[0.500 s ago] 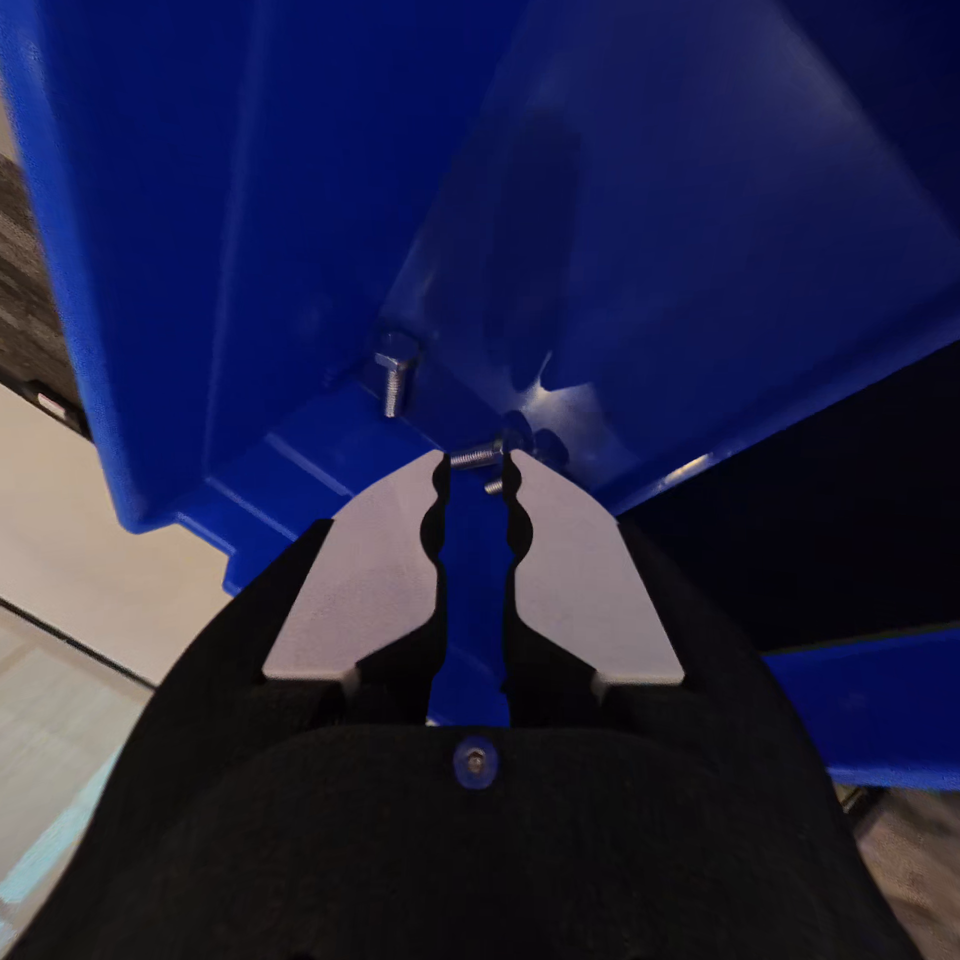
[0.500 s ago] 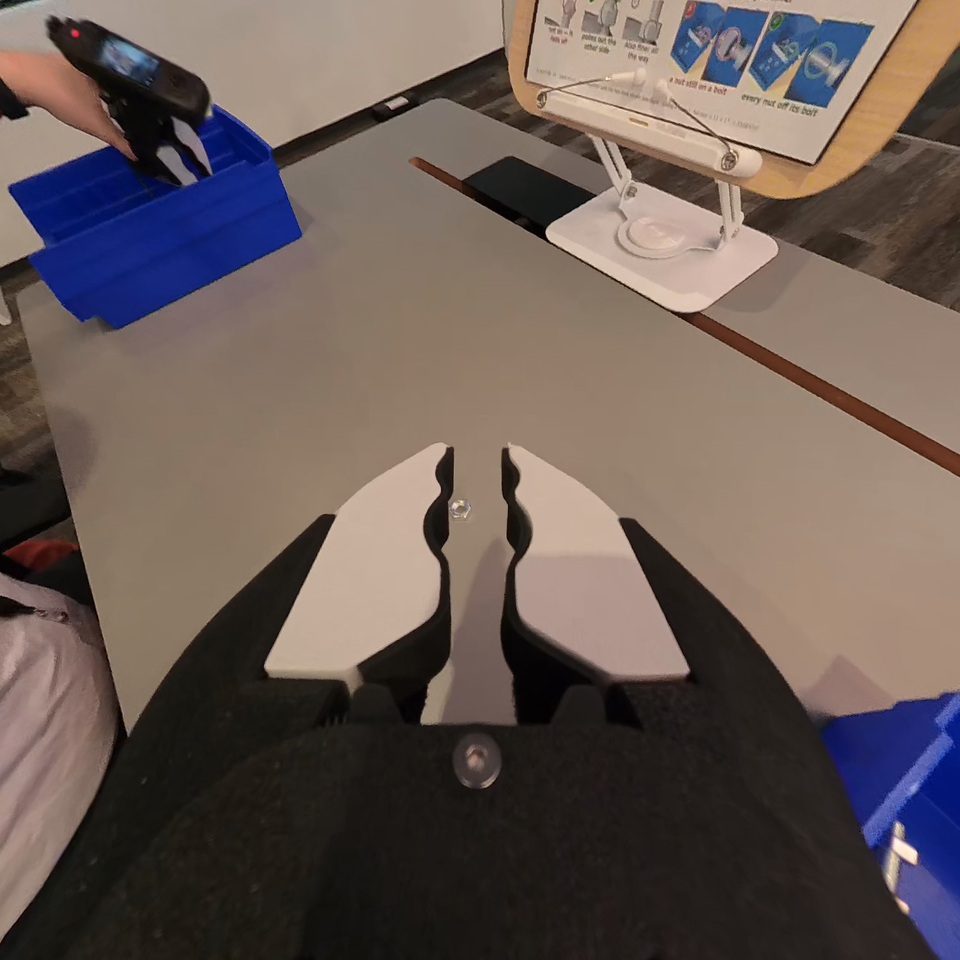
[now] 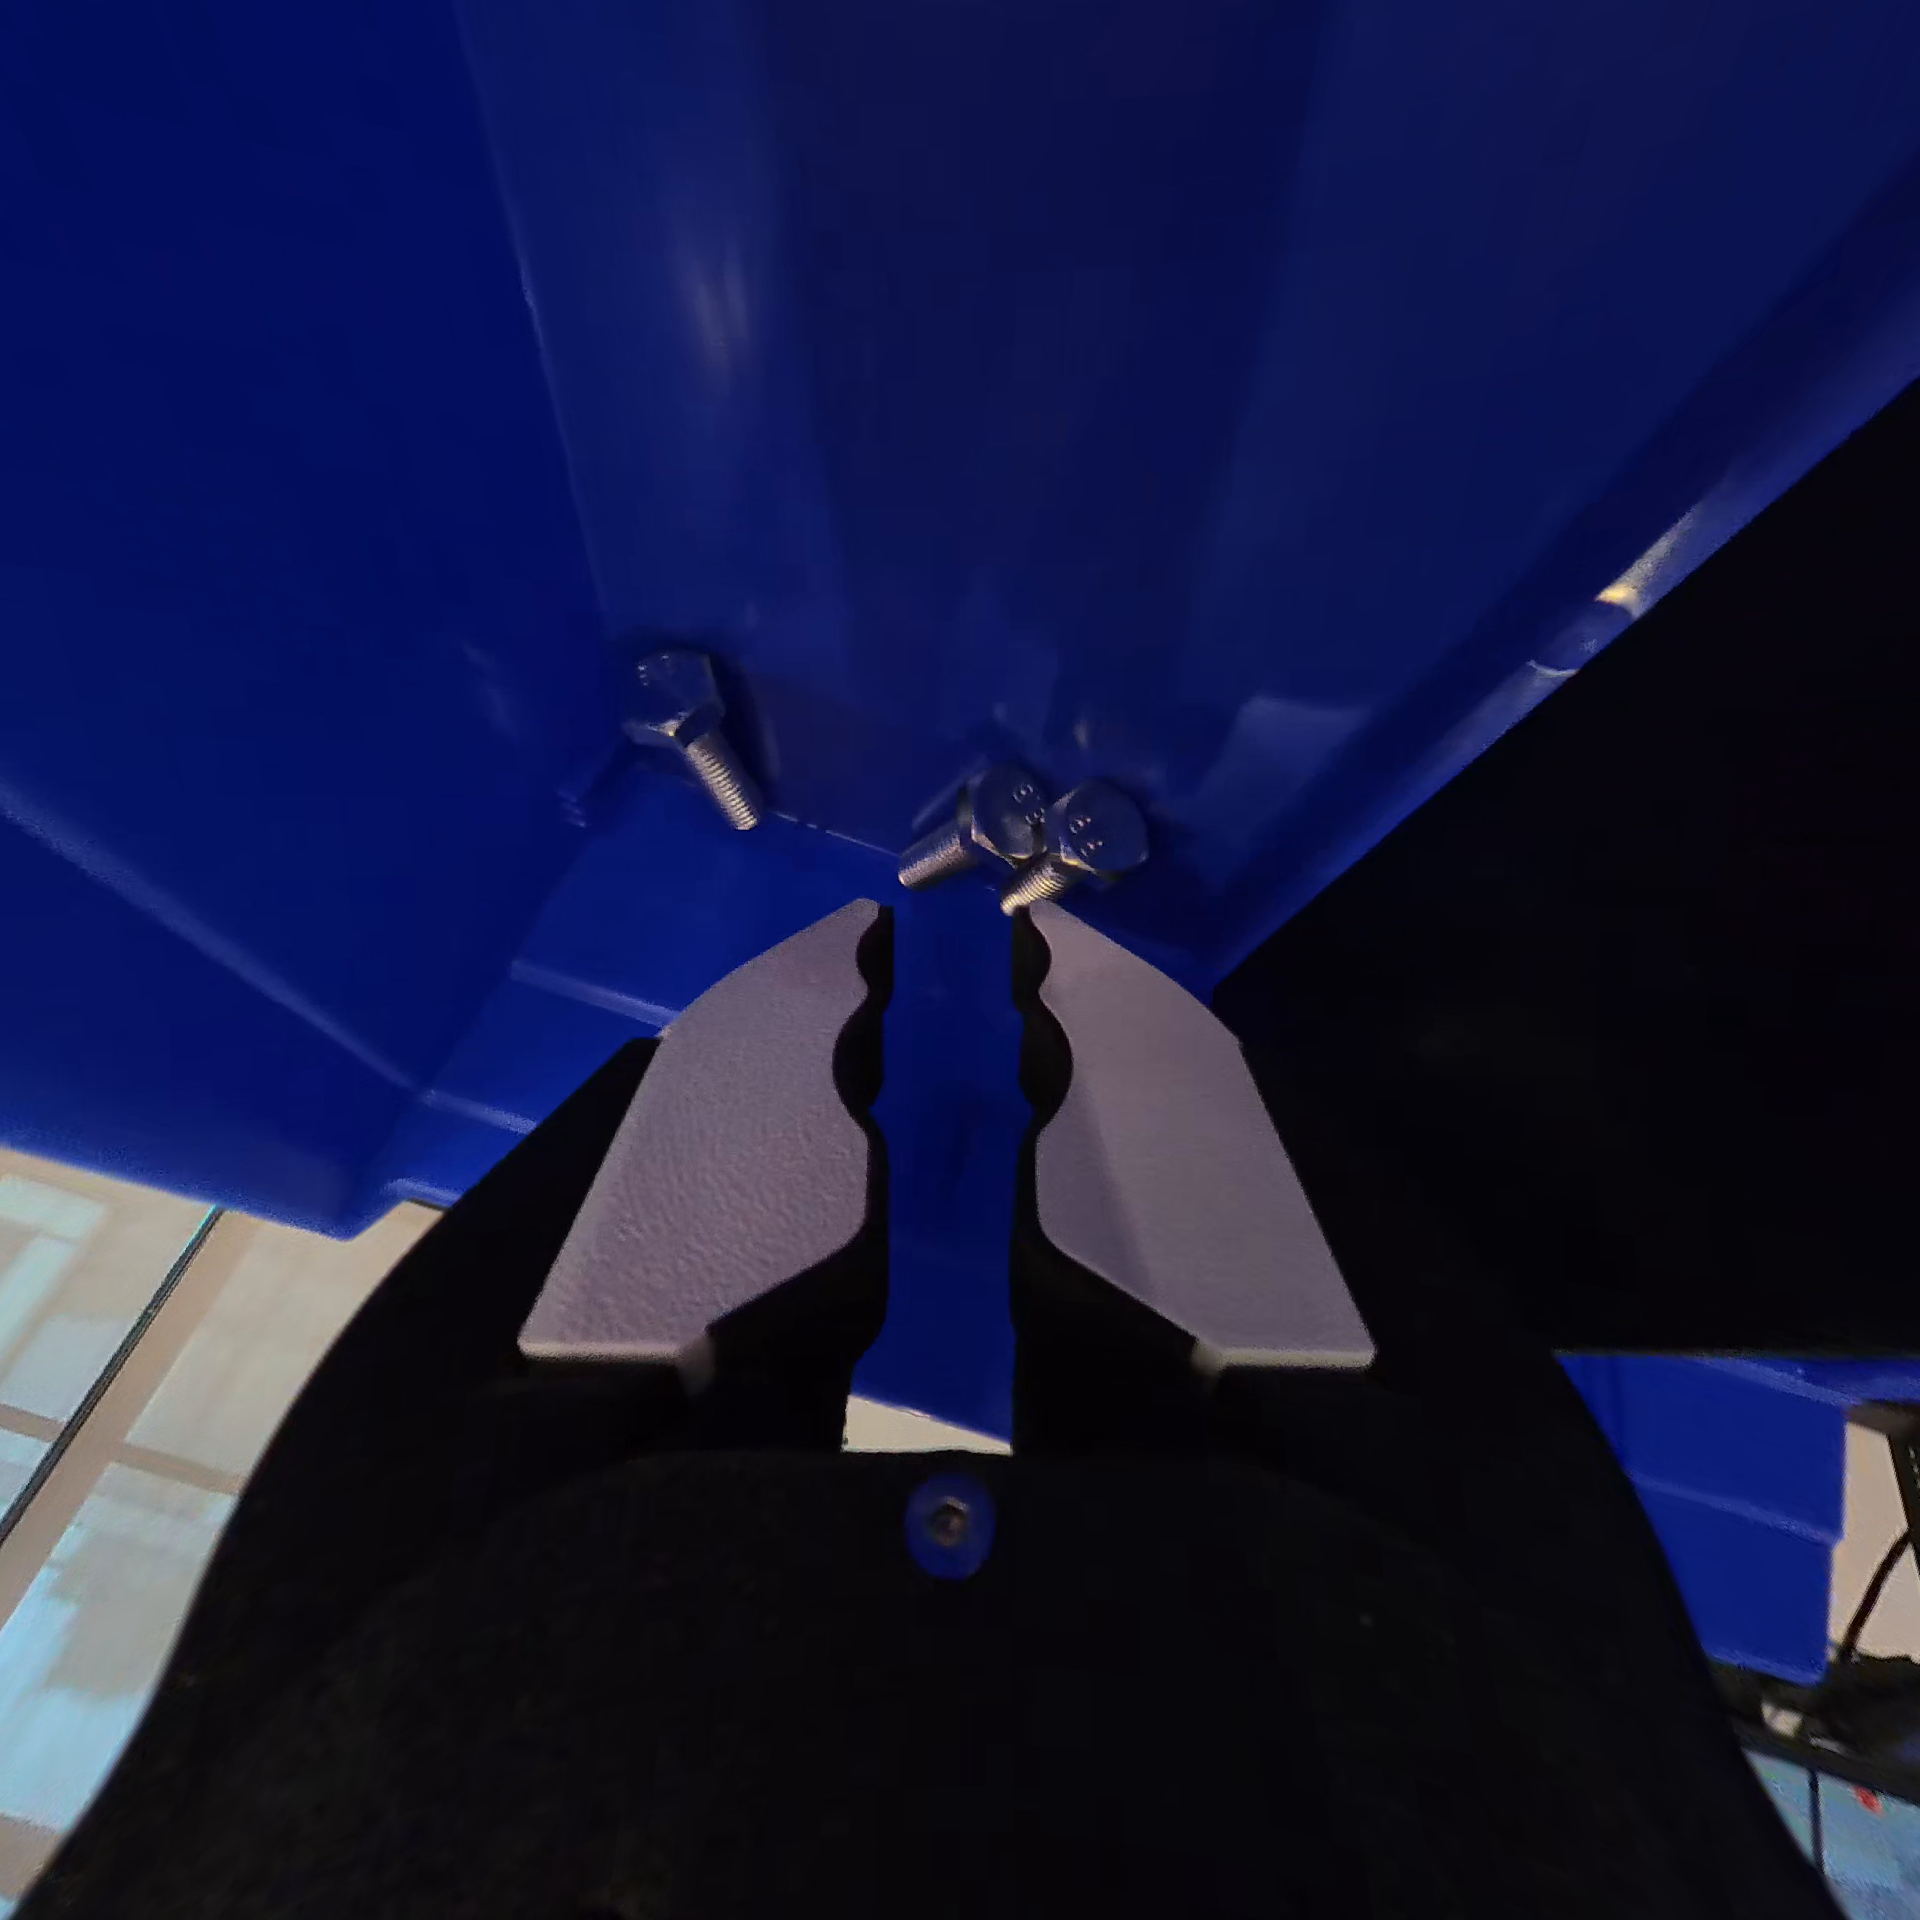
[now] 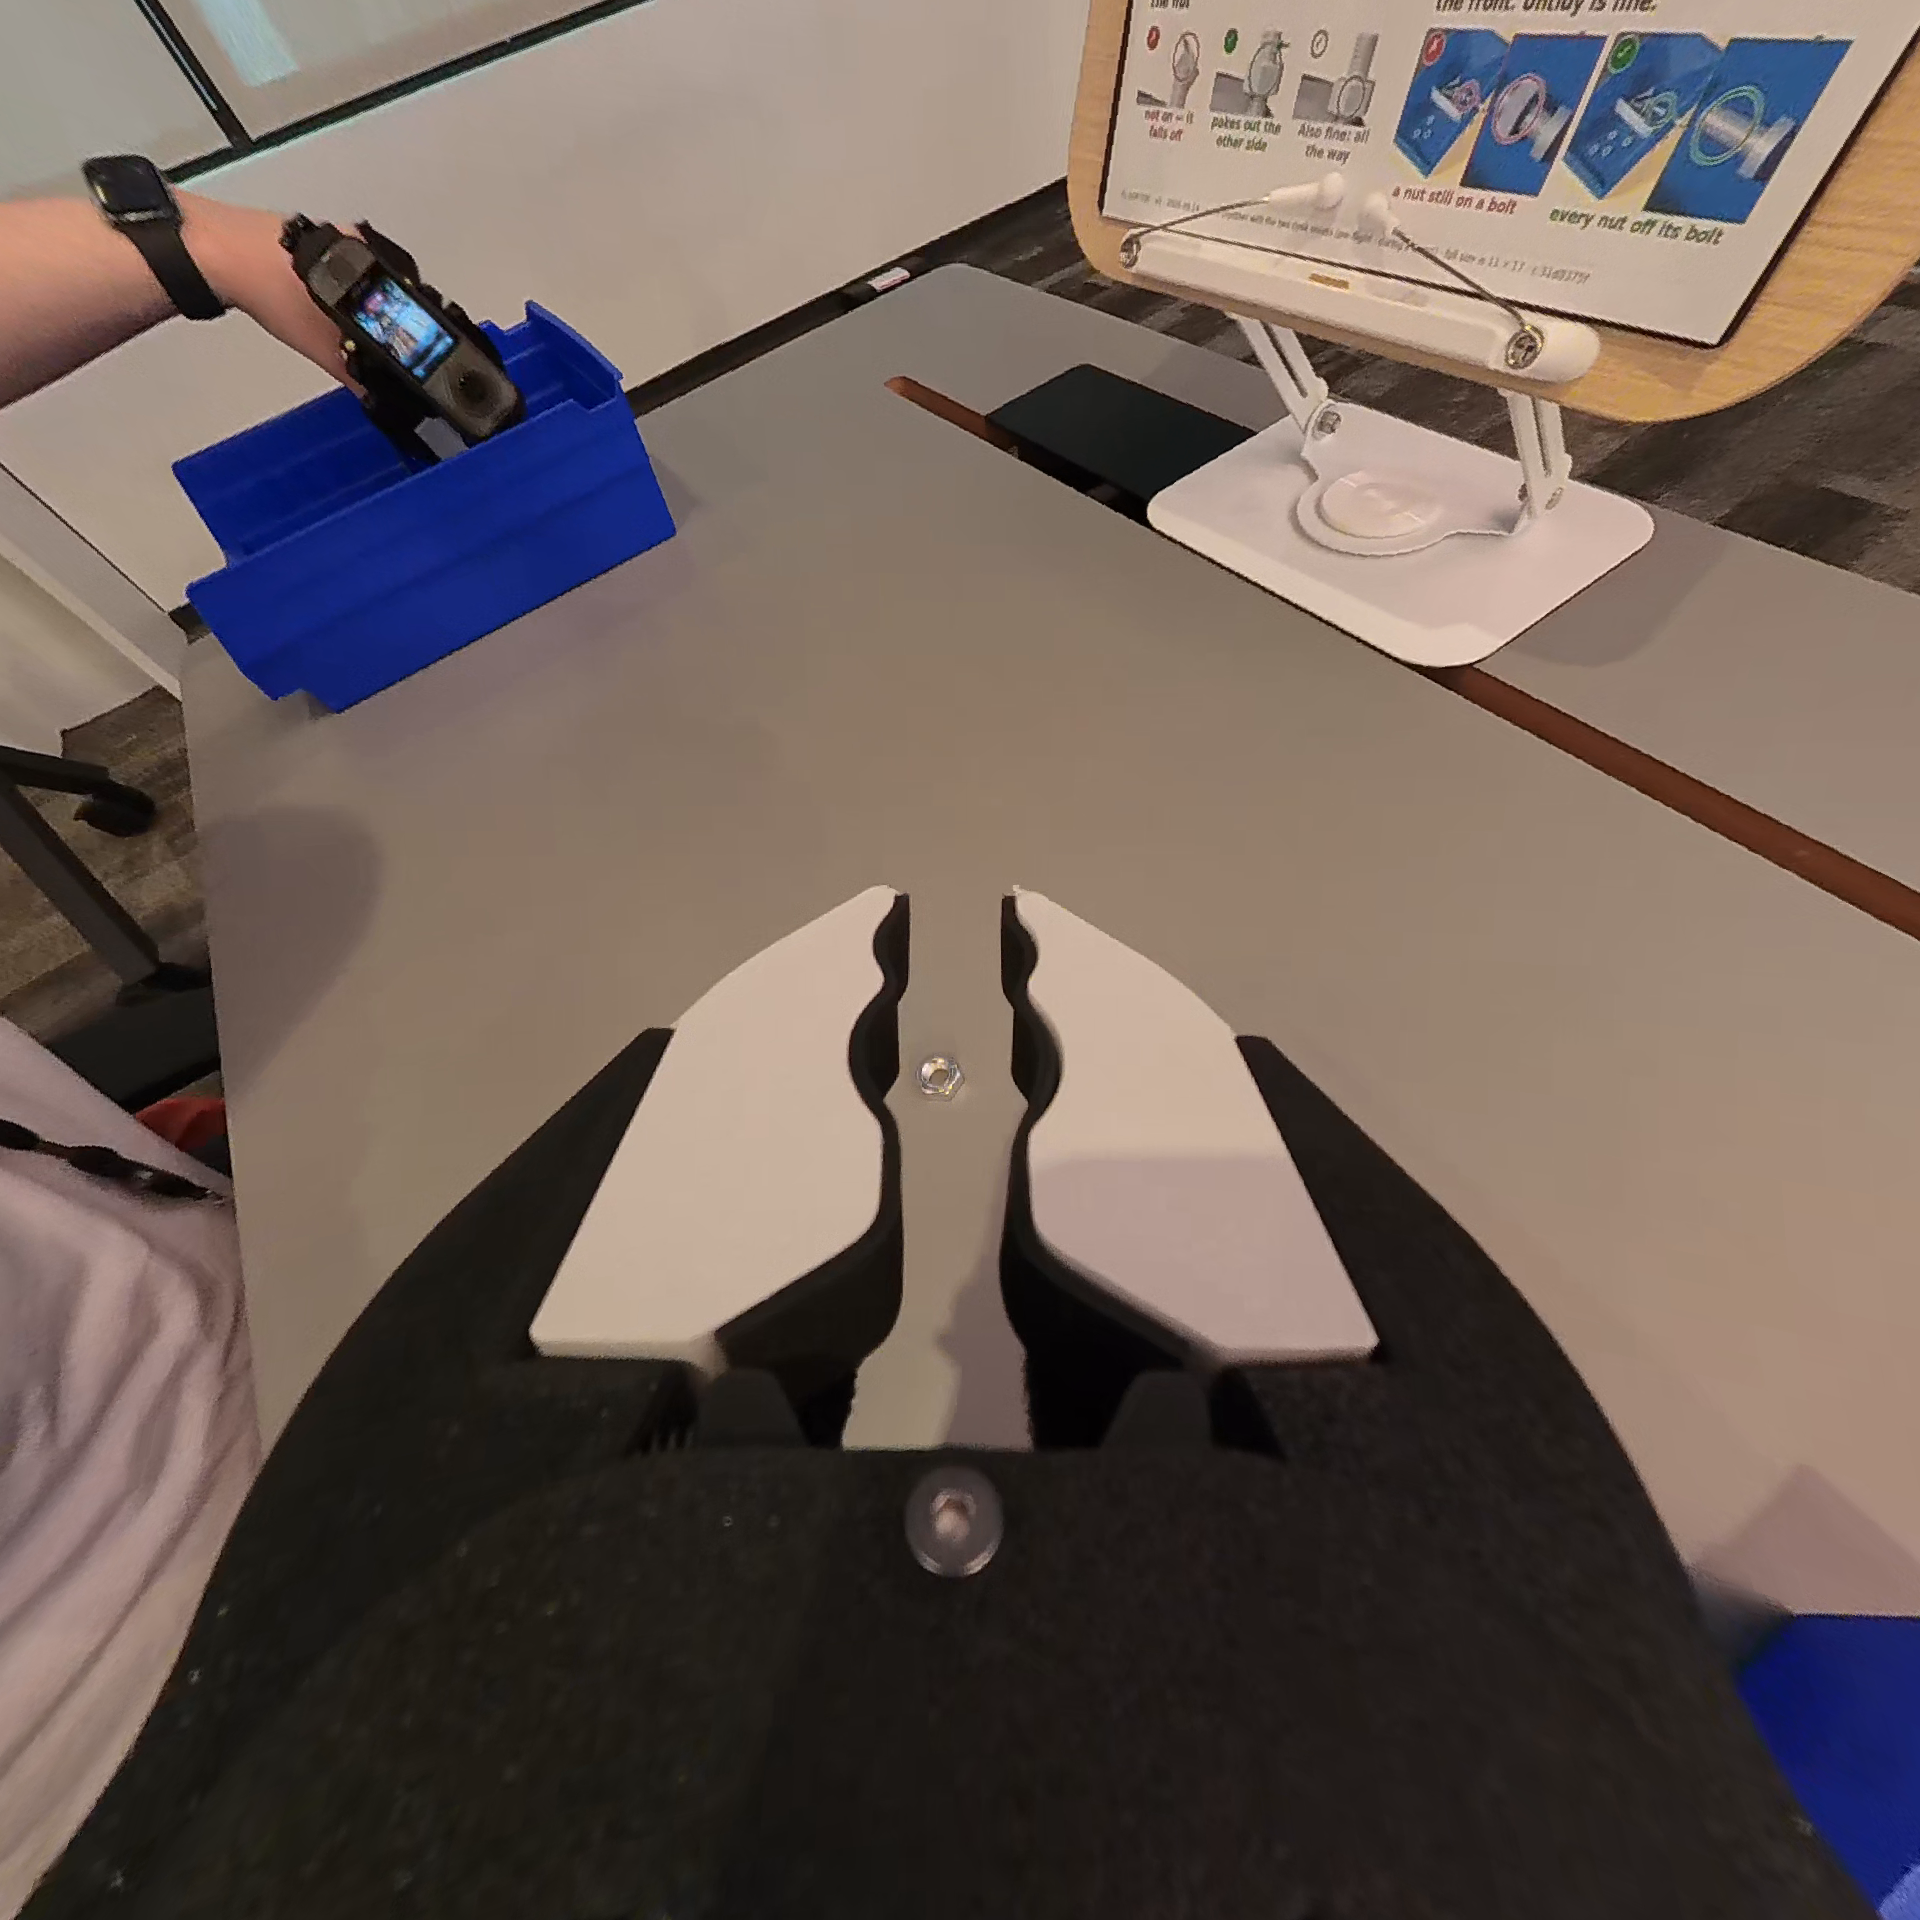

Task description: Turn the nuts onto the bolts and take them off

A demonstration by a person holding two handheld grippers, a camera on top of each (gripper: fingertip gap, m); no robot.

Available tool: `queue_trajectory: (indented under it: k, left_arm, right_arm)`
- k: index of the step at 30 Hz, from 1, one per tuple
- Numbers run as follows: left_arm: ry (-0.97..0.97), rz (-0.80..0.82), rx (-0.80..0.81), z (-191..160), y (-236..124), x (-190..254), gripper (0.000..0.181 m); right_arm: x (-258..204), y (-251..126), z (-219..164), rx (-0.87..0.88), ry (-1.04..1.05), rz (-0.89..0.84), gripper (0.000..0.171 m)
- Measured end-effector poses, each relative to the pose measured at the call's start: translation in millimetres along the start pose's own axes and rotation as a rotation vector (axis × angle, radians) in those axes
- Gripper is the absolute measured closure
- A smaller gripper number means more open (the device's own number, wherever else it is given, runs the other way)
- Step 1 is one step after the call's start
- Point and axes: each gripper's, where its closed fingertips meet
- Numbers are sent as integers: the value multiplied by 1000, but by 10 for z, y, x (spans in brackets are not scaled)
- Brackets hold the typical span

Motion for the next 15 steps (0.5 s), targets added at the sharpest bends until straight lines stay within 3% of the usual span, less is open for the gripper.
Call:
queue_trajectory:
  k: [15]
  left_arm:
    - [155, -71, -6, 25, 166, -21, 165]
  right_arm:
    - [-63, -103, 17, -15, -14, -28, 156]
Point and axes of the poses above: each gripper's, where its closed fingertips meet, y out along the fingers, z out of its top, x = y × z across the jaws, and after that the axes turned 3 degrees about y, right-handed
